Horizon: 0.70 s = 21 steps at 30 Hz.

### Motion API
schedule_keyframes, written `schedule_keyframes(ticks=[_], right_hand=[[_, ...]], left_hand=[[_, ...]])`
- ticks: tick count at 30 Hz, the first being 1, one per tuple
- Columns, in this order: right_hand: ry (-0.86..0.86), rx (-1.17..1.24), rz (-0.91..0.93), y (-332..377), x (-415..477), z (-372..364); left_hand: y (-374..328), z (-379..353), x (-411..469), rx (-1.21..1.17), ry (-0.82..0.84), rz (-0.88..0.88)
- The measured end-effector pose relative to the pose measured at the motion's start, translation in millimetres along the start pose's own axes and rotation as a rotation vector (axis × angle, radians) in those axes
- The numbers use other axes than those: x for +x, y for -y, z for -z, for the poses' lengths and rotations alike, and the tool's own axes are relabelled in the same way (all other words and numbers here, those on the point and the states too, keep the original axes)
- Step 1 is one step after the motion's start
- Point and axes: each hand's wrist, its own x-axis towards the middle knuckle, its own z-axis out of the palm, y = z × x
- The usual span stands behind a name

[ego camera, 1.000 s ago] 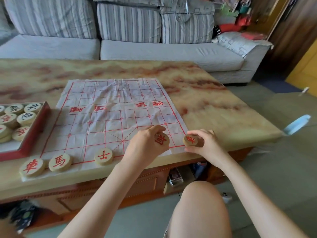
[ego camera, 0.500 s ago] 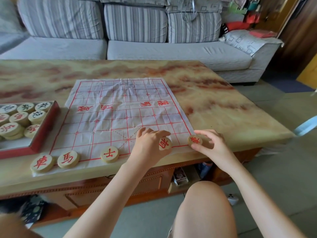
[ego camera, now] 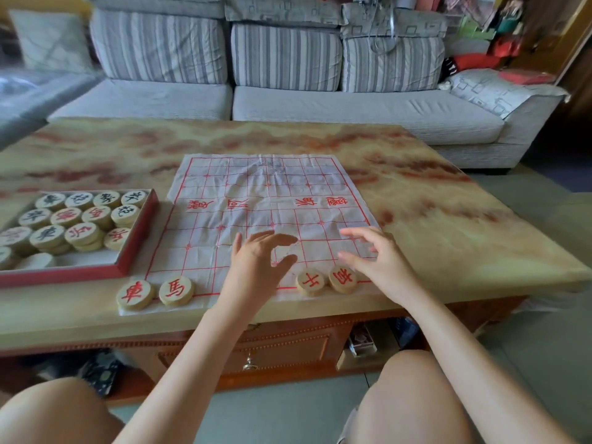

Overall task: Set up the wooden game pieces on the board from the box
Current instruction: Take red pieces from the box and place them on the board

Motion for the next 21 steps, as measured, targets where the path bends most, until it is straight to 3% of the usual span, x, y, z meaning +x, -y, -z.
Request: schedule_keyframes(ticks=[8, 11, 17, 21], right_hand=[[0.266, -0.004, 0.167, 94, 49, -93], [0.336, 0.009, 0.181, 124, 72, -141], [0.432, -0.109, 0.176, 170, 104, -234], [0.233, -0.411, 0.281, 187, 115, -266]], left_hand=[[101, 109, -26, -0.015, -0.321, 0.275], [140, 140, -37, -0.005, -0.333, 0.396], [199, 170, -34, 0.125, -0.338, 0.464], [220, 170, -17, 0.229, -0.314, 0.473]])
